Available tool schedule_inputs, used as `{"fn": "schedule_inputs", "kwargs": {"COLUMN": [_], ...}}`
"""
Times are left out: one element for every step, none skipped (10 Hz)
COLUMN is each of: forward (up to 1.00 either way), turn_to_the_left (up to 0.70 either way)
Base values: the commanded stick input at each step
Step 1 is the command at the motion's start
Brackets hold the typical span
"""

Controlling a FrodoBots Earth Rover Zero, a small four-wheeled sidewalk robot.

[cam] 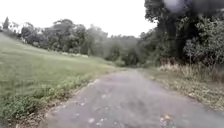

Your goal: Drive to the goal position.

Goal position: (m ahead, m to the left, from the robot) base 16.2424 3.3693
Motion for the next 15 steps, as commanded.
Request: {"fn": "schedule_inputs", "kwargs": {"forward": [0.5, 0.5, 0.5, 0.5, 0.5, 0.5, 0.5, 0.5, 0.5, 0.5, 0.5, 0.5, 0.5, 0.5, 0.5], "turn_to_the_left": [0.0, 0.0, 0.0, 0.0, 0.0, 0.0, 0.0, 0.0, 0.0, 0.0, 0.0, 0.0, 0.0, 0.0, 0.0]}}
